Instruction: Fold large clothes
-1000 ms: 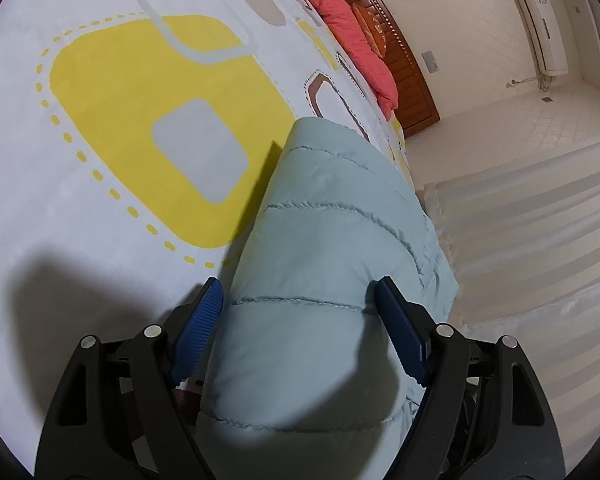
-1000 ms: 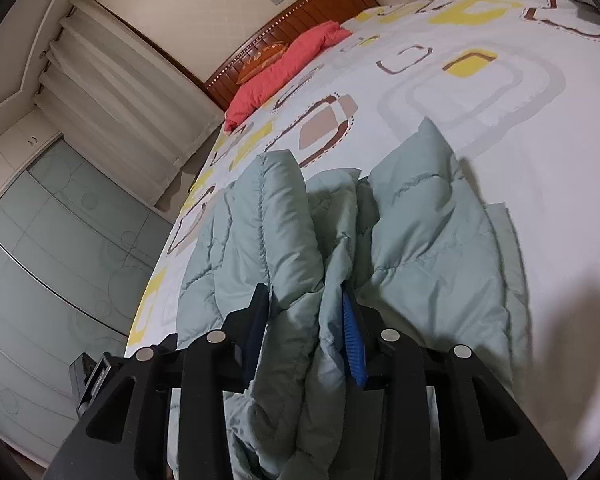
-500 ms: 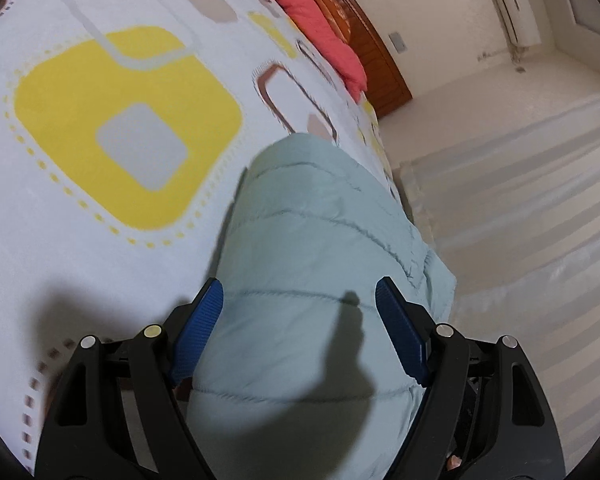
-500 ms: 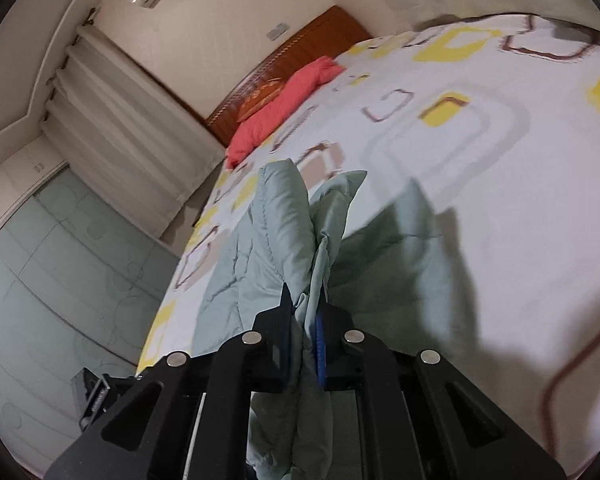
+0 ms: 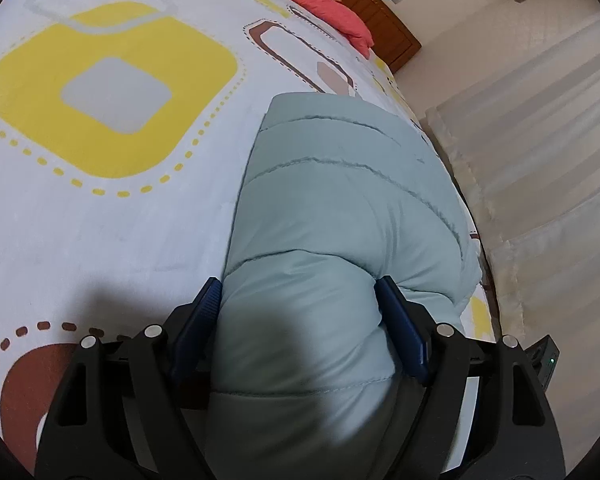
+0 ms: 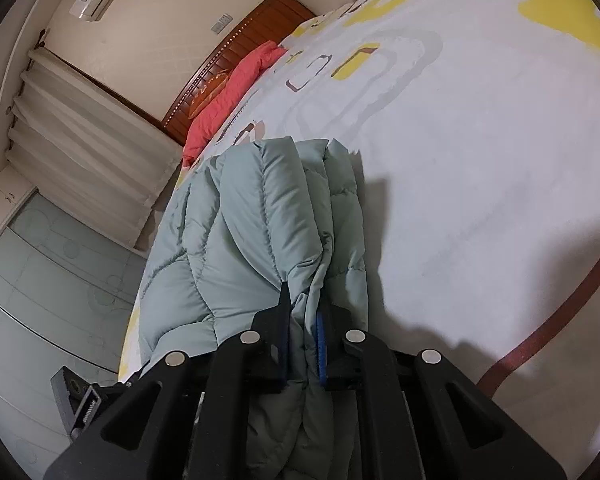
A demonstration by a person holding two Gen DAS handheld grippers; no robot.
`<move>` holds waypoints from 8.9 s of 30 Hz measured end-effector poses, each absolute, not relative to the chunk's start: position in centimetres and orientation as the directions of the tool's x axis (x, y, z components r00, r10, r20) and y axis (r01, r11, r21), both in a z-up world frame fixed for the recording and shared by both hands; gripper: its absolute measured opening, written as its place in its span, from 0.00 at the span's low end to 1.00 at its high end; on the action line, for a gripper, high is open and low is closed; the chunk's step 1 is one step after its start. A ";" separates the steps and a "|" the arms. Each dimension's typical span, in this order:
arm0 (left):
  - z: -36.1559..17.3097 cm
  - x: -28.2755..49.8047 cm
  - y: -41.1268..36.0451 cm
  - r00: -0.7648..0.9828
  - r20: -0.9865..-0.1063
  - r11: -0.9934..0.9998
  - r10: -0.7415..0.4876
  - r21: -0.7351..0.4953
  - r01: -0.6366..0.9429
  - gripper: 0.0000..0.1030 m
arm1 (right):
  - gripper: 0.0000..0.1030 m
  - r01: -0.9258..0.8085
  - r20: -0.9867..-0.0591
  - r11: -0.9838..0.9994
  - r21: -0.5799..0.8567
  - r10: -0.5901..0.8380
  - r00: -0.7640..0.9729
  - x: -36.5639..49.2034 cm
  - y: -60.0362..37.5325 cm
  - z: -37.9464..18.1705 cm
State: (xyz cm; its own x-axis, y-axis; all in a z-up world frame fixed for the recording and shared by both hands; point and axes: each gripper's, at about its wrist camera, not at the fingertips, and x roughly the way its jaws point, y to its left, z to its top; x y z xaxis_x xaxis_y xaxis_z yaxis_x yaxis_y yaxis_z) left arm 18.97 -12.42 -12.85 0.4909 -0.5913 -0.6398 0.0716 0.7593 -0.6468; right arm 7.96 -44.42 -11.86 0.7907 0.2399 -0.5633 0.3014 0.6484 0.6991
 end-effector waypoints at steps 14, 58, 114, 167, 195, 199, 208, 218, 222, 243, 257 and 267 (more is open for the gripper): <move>-12.4 14.4 -8.9 0.501 -0.568 0.662 -0.653 -0.749 0.013 0.76 | 0.54 0.278 -0.534 0.577 0.768 0.337 0.775 1.3 -42.4 -10.3; -13.5 25.1 -12.6 0.465 -0.618 0.658 -0.634 -0.747 -0.095 0.89 | 0.75 0.374 -0.582 0.553 0.745 0.264 0.769 10.9 -45.9 -12.8; -11.7 30.1 1.5 0.630 -0.611 0.721 -0.480 -0.683 -0.113 0.48 | 0.27 0.129 -0.502 0.605 0.786 0.502 0.705 27.2 -32.3 -12.9; -10.5 22.0 4.0 0.605 -0.607 0.706 -0.516 -0.701 -0.102 0.65 | 0.54 0.148 -0.480 0.551 0.821 0.528 0.701 18.8 -33.2 -11.8; -11.0 22.9 2.9 0.592 -0.637 0.740 -0.494 -0.666 -0.099 0.49 | 0.35 0.182 -0.499 0.541 0.821 0.525 0.690 20.7 -33.4 -13.3; -10.9 22.8 2.8 0.591 -0.636 0.743 -0.495 -0.663 -0.092 0.49 | 0.36 0.183 -0.500 0.544 0.819 0.520 0.692 20.6 -33.6 -13.2; -10.1 22.2 3.0 0.608 -0.682 0.811 -0.406 -0.576 -0.105 0.69 | 0.49 0.211 -0.521 0.558 0.803 0.483 0.704 19.4 -34.2 -12.4; -7.5 19.3 2.6 0.665 -0.712 0.929 -0.224 -0.363 -0.076 0.80 | 0.64 0.243 -0.634 0.740 0.627 0.304 0.711 15.9 -33.5 -9.0; -6.8 17.4 2.3 0.687 -0.710 0.957 -0.158 -0.280 -0.069 0.84 | 0.68 0.265 -0.676 0.803 0.534 0.217 0.704 14.0 -32.7 -8.1; 0.1 8.6 0.4 0.793 -0.608 0.992 -0.038 -0.122 -0.045 0.94 | 0.76 0.164 -0.652 0.955 0.248 0.040 0.757 7.1 -24.7 -0.9; 2.0 6.4 -0.3 0.818 -0.574 0.993 -0.038 -0.111 -0.031 0.97 | 0.77 0.139 -0.599 0.970 0.198 0.008 0.800 4.7 -22.7 1.9; 2.0 6.3 -0.3 0.817 -0.575 0.993 -0.041 -0.114 -0.030 0.97 | 0.77 0.136 -0.599 0.971 0.198 0.010 0.801 4.6 -22.3 1.8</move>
